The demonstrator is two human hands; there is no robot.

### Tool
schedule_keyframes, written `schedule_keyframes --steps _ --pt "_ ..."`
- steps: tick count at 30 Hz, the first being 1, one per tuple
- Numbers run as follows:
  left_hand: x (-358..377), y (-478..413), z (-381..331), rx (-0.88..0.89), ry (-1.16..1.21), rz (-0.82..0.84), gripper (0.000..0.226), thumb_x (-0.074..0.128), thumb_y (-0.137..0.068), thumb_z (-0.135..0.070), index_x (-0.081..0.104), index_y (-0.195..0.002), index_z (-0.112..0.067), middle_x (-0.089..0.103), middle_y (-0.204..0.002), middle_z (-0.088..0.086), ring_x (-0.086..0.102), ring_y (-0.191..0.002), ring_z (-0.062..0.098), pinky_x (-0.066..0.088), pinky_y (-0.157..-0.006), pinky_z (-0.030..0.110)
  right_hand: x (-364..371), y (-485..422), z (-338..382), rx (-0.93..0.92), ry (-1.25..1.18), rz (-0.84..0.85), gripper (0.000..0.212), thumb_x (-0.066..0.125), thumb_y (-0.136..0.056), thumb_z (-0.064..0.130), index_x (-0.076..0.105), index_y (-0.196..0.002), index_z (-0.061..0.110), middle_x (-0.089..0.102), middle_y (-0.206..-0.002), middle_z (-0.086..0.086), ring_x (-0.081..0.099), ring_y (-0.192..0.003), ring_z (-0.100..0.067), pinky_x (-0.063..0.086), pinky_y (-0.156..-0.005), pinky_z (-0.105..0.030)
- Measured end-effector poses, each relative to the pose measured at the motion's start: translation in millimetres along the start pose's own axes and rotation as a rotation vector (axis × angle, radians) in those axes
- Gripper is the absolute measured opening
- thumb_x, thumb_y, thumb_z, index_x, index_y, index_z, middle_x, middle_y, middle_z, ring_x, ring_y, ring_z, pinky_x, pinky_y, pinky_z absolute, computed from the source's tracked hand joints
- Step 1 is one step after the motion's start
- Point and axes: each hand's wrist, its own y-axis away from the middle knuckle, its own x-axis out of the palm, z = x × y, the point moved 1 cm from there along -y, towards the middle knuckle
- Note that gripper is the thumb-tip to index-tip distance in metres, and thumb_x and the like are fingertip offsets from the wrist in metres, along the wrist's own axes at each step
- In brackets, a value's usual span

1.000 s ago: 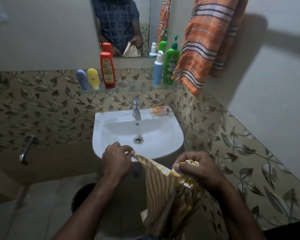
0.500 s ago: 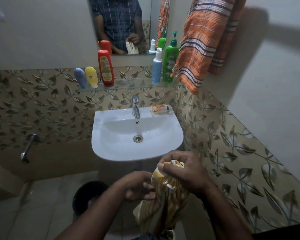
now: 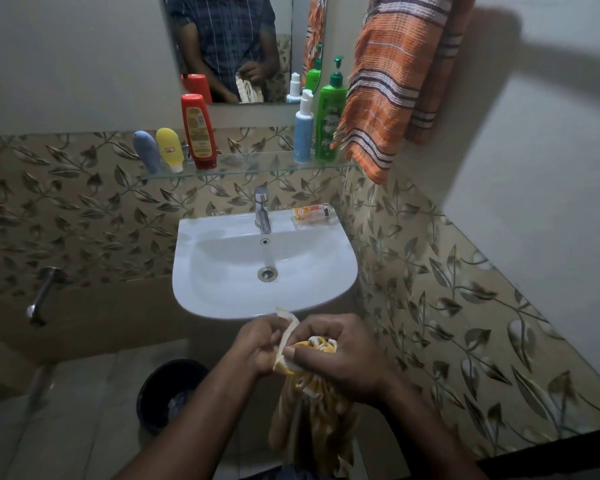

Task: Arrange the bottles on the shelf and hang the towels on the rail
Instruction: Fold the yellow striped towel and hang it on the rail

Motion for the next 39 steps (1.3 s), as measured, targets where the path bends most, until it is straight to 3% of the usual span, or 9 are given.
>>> schedule_keyframes --steps 3,7,10,15,19,23,27,34,39 --pt "3 13 -19 0.103 -0.013 -0.008 0.036 0.051 -0.093 0.013 0.06 -0.121 -0.008 0.067 -0.098 0.023 0.066 -0.082 0.035 0.057 -0.07 0.042 8 2 0 -0.012 0.01 0.005 0.006 0.083 -0.085 0.02 0.081 -0.083 0.015 0.073 -0.074 0.016 0.066 -0.069 -0.001 0.049 -0.067 -0.02" --pt "12 41 -30 0.335 -0.15 0.047 0.038 0.05 -0.082 0.021 0.078 -0.091 -0.003 0.074 -0.081 0.018 0.068 -0.068 0.029 0.058 -0.063 0.032 13 -2 4 -0.056 -0.066 -0.201 0.03 0.07 -0.09 0.046 0.079 -0.081 0.019 0.077 -0.076 0.004 0.072 -0.073 -0.012 0.057 -0.072 -0.031" --pt "23 61 -32 0.532 -0.248 0.107 0.041 0.054 -0.08 0.02 0.083 -0.087 -0.007 0.079 -0.088 0.017 0.072 -0.083 0.033 0.062 -0.083 0.041 5 -13 6 0.061 -0.128 -0.47 0.048 0.053 -0.094 0.066 0.068 -0.079 0.024 0.069 -0.066 0.0 0.066 -0.061 -0.025 0.058 -0.067 -0.049" --pt "36 84 -27 0.628 -0.248 0.167 0.05 0.049 -0.087 0.02 0.086 -0.087 -0.014 0.078 -0.108 0.016 0.07 -0.112 0.039 0.058 -0.093 0.045 -15 -29 21 0.083 -0.162 -0.761 0.059 0.046 -0.096 0.075 0.058 -0.084 0.018 0.062 -0.06 0.004 0.057 -0.056 -0.01 0.051 -0.062 -0.038" --pt "45 107 -24 0.706 -0.298 0.199 0.043 0.053 -0.091 0.011 0.086 -0.088 -0.017 0.081 -0.105 0.01 0.073 -0.107 0.034 0.059 -0.084 0.043 -10 -33 27 0.074 -0.104 -0.792 0.077 0.039 -0.079 0.096 0.056 -0.092 0.022 0.063 -0.068 0.005 0.061 -0.062 -0.011 0.055 -0.065 -0.042" --pt "44 120 -20 0.799 -0.331 0.295 0.018 0.079 -0.086 -0.022 0.084 -0.102 -0.015 0.081 -0.107 0.008 0.077 -0.106 0.03 0.06 -0.097 0.05 -11 -34 31 0.059 -0.18 -0.822 0.077 0.031 -0.076 0.1 0.051 -0.091 0.027 0.06 -0.065 0.007 0.059 -0.061 -0.013 0.055 -0.066 -0.046" --pt "42 123 -13 0.906 -0.402 0.254 0.017 0.087 -0.084 -0.013 0.082 -0.101 -0.017 0.083 -0.102 0.002 0.079 -0.1 0.019 0.064 -0.092 0.046 -13 -35 31 0.108 -0.294 -0.775 0.095 0.031 -0.068 0.106 0.056 -0.104 0.021 0.06 -0.069 -0.001 0.062 -0.065 -0.022 0.06 -0.076 -0.054" --pt "39 121 -5 1.086 -0.51 0.1 0.013 0.076 -0.094 -0.01 0.08 -0.091 -0.022 0.08 -0.088 -0.005 0.076 -0.086 0.012 0.063 -0.078 0.035 -12 -30 32 0.108 -0.272 -0.65 0.078 0.043 -0.075 0.098 0.057 -0.092 0.023 0.06 -0.07 -0.003 0.059 -0.064 -0.02 0.052 -0.067 -0.046" --pt "25 120 -24 0.96 -0.323 0.079 0.015 0.069 -0.099 -0.008 0.078 -0.092 -0.017 0.08 -0.088 -0.001 0.075 -0.085 0.009 0.058 -0.075 0.024 -31 -14 27 0.102 -0.216 -0.444 0.039 0.085 -0.081 0.044 0.064 -0.107 0.024 0.07 -0.1 -0.004 0.066 -0.083 -0.014 0.057 -0.076 -0.04"
